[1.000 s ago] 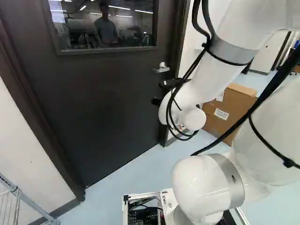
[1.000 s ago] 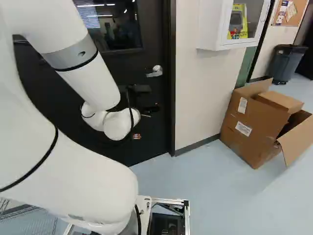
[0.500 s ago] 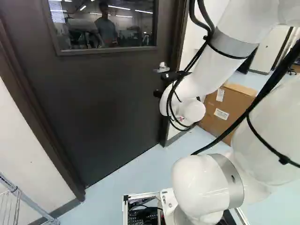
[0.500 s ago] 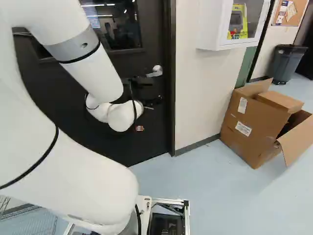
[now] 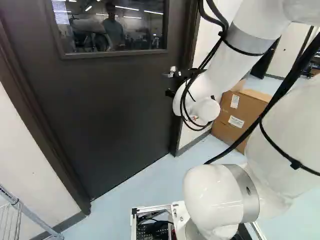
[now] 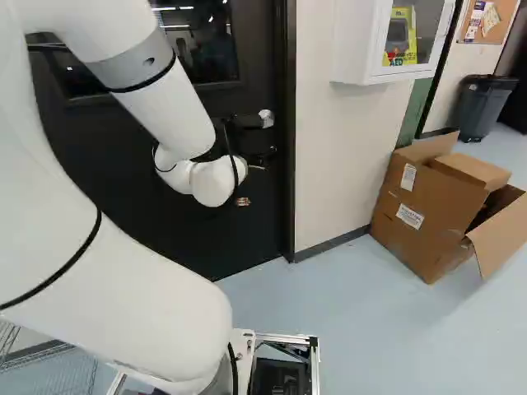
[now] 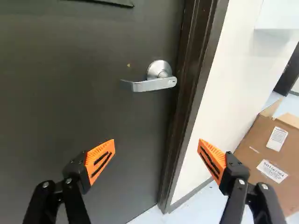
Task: Open the door and move inside
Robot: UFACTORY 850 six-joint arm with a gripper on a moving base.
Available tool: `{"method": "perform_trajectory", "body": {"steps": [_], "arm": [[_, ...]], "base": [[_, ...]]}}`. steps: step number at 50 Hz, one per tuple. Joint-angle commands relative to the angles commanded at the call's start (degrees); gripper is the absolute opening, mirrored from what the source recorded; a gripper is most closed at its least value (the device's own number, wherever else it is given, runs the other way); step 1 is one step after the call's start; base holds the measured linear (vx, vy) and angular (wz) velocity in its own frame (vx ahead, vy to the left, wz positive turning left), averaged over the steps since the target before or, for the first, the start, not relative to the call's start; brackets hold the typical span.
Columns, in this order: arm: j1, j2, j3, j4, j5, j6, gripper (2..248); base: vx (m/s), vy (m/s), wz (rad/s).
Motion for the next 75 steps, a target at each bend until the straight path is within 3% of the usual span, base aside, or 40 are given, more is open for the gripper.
{"method": "perform_trajectory", "body": {"steps": [14, 48, 75], "arm": [[-2.13, -0.64, -2.50, -6.47, 0.32, 0.00, 247], [-7.16, -3.21, -9.51, -26.77, 2.80, 0.00, 247], [-9.08, -8.78, -17.61, -43.01, 5.36, 0.00, 247]], "base": [[0.000, 0.000, 0.000], [0.000, 0.000, 0.000], [0.000, 0.000, 0.000]]}}
